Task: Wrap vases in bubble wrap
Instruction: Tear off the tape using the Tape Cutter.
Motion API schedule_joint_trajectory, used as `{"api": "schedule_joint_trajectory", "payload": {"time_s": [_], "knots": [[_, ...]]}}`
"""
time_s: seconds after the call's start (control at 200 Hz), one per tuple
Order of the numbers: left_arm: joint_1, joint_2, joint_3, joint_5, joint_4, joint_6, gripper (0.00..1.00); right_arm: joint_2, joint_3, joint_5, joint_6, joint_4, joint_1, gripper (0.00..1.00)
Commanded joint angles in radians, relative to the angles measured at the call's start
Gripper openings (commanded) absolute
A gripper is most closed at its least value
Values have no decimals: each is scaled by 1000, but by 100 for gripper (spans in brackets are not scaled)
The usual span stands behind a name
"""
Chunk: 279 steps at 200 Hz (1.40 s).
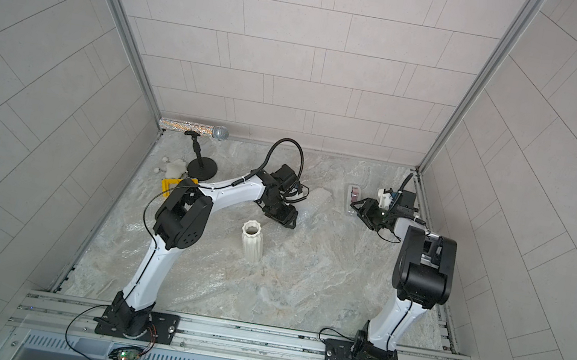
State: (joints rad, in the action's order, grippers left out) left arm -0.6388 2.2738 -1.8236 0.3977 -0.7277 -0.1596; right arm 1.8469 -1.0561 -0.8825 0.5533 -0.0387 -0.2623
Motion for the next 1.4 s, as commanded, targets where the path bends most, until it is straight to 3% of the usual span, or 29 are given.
{"api": "schedule_joint_trajectory", "payload": {"time_s": [0.0,0.26,0.45,1.196,1.391], "knots": [[12,-16,10,-22,-24,-1,38,36,-5,-9,-45,39,11,60],[12,-14,9,-29,-19,1,38,100,-7,-28,-92,68,50,61],[15,-13,8,-30,-23,5,38,134,6,-41,-46,145,54,57],[21,-19,12,-28,-27,2,38,79,28,-10,-35,92,36,0],[21,-19,11,-27,-24,1,38,25,50,10,-47,39,26,0]]}}
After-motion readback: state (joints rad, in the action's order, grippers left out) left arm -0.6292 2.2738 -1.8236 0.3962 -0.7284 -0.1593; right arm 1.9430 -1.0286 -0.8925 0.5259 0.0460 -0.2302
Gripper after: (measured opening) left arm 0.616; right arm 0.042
